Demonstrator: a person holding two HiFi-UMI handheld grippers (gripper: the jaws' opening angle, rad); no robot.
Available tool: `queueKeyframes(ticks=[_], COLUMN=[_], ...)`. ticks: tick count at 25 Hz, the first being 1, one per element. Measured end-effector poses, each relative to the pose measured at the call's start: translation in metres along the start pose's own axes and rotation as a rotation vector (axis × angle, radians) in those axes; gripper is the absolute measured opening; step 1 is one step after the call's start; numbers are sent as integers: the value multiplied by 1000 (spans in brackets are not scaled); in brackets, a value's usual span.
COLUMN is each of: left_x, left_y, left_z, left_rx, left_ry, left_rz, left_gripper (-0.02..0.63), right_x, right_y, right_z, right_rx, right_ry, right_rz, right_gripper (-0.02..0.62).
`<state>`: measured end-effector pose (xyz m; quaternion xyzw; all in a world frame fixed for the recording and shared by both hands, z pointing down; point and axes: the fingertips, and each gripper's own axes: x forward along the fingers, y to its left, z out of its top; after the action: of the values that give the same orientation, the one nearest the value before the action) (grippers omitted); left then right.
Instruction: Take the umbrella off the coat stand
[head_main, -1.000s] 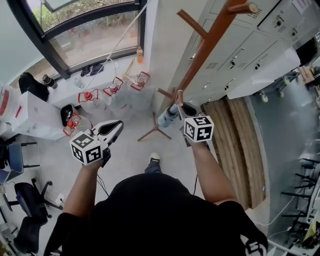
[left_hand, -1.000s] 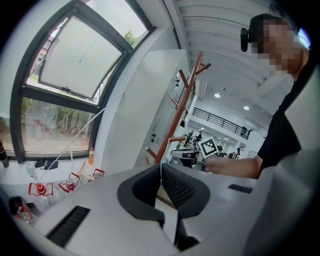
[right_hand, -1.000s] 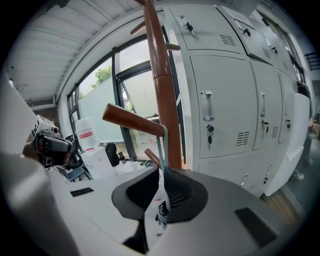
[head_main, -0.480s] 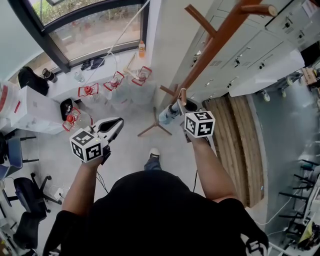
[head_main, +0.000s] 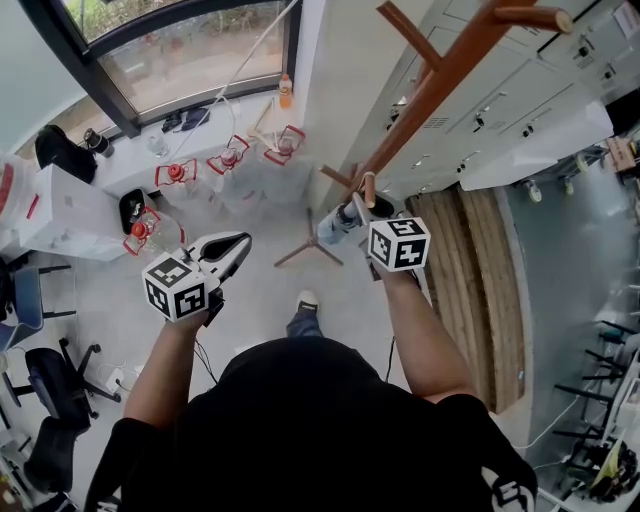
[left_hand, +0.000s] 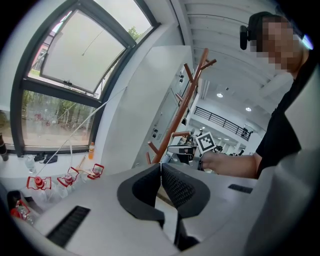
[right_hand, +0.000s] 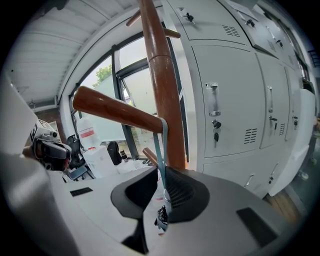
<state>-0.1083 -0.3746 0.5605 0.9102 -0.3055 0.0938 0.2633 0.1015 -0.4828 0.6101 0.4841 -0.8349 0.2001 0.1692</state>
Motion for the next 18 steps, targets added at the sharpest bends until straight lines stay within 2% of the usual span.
queueKeyframes(ticks=[18], left_x=[1], left_y=[-4], left_z=[-10], left_rx=[-18], left_ry=[14], left_rz=[6], left_gripper=[28], right_x=[9], right_y=[1], right_z=[0], right_rx=[1], right_ry=[13], right_rz=[6], right_gripper=[64])
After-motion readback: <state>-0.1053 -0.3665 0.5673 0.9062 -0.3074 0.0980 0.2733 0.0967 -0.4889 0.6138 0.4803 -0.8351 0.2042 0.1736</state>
